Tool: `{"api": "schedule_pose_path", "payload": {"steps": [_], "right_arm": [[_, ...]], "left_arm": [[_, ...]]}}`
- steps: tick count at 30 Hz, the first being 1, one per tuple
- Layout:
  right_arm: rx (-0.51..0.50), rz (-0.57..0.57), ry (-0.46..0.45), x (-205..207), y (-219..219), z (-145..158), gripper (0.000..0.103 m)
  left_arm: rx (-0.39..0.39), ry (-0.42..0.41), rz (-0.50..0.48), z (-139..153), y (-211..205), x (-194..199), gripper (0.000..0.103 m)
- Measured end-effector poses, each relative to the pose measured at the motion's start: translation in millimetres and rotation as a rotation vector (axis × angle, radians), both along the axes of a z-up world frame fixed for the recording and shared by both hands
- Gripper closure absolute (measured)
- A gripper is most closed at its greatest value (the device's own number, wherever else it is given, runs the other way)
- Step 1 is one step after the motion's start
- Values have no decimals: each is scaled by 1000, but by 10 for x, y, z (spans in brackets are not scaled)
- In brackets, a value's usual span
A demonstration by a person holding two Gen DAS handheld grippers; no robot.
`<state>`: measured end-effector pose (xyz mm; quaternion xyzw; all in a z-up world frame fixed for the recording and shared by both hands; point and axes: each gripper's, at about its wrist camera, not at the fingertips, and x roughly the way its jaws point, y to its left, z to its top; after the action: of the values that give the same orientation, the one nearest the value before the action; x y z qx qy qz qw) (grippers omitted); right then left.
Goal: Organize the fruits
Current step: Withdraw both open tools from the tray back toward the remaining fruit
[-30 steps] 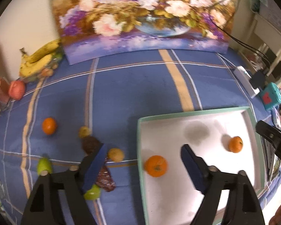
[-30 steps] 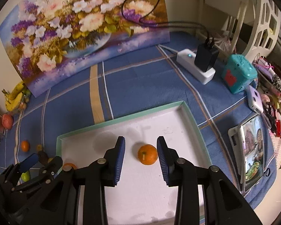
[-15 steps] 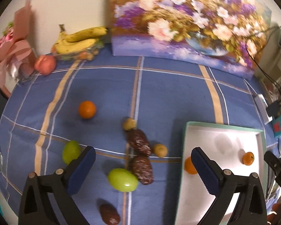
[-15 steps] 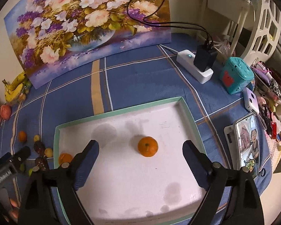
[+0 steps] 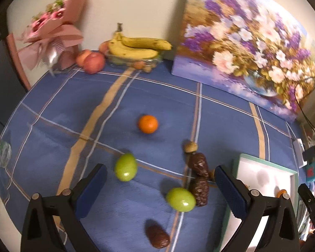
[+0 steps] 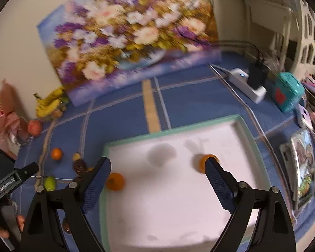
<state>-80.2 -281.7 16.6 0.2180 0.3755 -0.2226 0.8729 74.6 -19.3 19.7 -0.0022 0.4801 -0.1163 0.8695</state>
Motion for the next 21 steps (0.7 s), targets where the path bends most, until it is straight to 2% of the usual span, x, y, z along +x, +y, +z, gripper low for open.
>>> {"api": "schedule_pose_path", "payload": {"steps": [5,11,15,21], "right_arm": [[-35,27,23,61,171,6,12],[22,112,27,185,402,-40,12],[15,182,28,326,636,-27,12],[45,259,2,504,905,16,12]], "left_arm": [[-3,8,17,22,228,4,0],[-41,1,7,93,414,-1,0],[-43,-10,33,156,568,35,0],[-84,-27,4,254,741,89,0]]}}
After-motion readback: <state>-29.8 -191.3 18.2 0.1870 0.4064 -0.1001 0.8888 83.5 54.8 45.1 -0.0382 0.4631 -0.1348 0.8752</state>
